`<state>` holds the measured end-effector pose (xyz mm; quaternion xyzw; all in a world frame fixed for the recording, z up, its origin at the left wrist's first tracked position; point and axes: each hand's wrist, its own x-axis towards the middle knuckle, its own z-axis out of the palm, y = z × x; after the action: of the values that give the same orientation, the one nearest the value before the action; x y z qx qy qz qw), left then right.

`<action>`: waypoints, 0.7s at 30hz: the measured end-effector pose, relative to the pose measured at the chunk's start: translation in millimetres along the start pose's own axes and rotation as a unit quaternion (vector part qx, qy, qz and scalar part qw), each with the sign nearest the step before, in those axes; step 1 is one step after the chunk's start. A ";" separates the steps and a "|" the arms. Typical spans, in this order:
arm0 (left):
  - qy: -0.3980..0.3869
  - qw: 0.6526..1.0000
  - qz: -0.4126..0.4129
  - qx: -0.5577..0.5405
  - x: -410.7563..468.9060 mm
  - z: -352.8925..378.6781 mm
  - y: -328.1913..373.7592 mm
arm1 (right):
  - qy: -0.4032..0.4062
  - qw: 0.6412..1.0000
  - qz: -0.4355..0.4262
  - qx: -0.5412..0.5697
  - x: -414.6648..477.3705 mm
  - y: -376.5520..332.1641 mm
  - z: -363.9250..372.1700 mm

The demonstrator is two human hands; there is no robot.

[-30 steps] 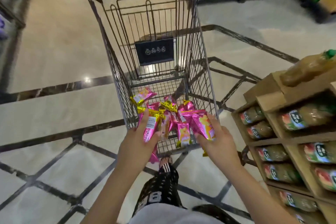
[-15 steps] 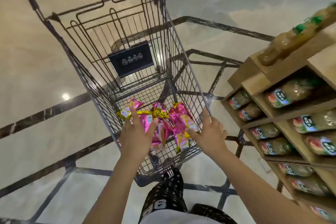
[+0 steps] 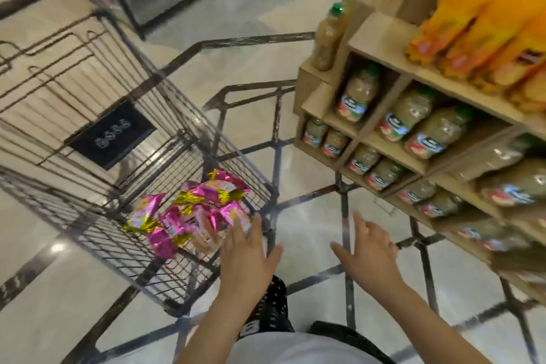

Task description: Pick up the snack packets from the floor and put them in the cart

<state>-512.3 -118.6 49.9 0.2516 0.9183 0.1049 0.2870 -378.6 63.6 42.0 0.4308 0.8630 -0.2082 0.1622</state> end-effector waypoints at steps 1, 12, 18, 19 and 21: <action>-0.011 1.000 0.024 0.013 -5.8 7.4 16.3 | 0.006 1.000 0.014 0.006 -8.2 19.8 -1.3; -0.104 0.961 0.191 0.168 -76.1 116.5 187.9 | 0.037 0.980 0.188 0.061 -115.8 235.8 -0.3; -0.132 0.902 0.303 0.279 -106.5 172.0 283.9 | 0.057 0.943 0.311 0.104 -181.8 336.2 4.3; -0.134 0.890 0.323 0.294 -111.2 180.4 299.0 | 0.060 0.934 0.334 0.113 -192.6 349.2 5.7; -0.138 0.868 0.358 0.316 -118.4 195.2 326.4 | 0.064 0.916 0.374 0.131 -212.4 369.9 9.8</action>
<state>-184.0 106.9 57.3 0.6524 0.7002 -0.1314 0.2585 44.8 115.7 49.8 0.7520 0.6124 -0.2155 0.1146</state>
